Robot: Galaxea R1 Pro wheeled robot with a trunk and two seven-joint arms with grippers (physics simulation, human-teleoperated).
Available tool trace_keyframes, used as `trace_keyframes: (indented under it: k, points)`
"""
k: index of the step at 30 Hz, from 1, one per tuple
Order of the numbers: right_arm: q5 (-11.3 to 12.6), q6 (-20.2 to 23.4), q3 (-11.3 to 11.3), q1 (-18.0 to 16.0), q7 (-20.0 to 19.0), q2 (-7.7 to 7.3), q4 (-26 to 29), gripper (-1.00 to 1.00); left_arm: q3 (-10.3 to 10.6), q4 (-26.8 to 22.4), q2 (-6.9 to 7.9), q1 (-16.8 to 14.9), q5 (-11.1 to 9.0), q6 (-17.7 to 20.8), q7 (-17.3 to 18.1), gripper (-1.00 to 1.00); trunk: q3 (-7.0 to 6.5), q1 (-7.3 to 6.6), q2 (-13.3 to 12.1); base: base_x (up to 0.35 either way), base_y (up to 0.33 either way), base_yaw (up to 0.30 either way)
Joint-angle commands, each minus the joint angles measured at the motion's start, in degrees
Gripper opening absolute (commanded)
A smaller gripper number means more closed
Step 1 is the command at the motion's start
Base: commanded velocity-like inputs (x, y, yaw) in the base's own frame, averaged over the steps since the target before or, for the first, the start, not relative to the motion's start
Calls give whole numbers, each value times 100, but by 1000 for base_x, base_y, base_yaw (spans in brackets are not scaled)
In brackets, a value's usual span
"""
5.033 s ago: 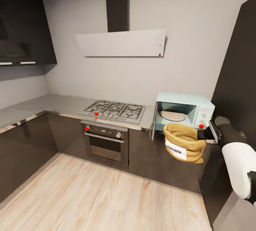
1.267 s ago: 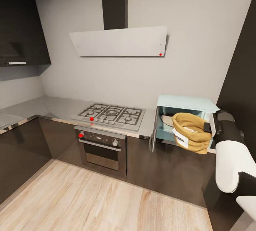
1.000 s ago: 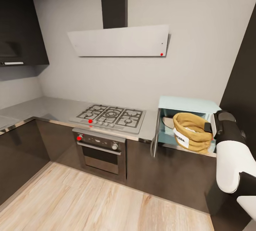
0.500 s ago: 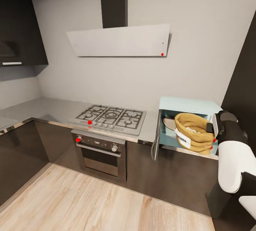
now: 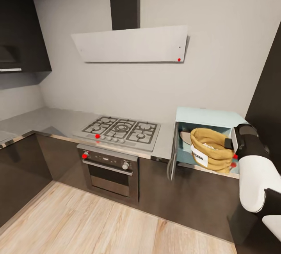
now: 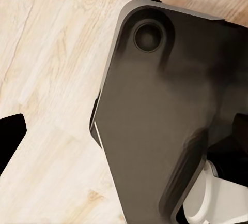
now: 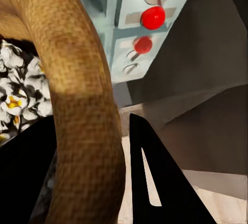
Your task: In the kitchen, take the popcorn bag from the countertop, put it into the microwave, and heat it until the popcorn is cooked so the cooked popcorn ends up inside the bag.
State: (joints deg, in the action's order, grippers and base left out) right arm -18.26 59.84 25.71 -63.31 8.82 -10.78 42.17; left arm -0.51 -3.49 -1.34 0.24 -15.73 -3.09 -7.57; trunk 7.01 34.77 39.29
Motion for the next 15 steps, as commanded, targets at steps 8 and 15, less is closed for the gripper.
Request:
trace_keyframes:
  k: [8, 15]
  points:
    - [24, 16, 6, -6, 76, -159, -139, -100, -10, -12, -5, 2, -26, -8, -17, 100, 8, 2, 7, 2, 0, 0]
    - [24, 16, 108, -6, 76, -162, -139, -100, -2, -12, -1, 2, -21, -8, -17, 100, 8, 2, 7, 128, 0, 0]
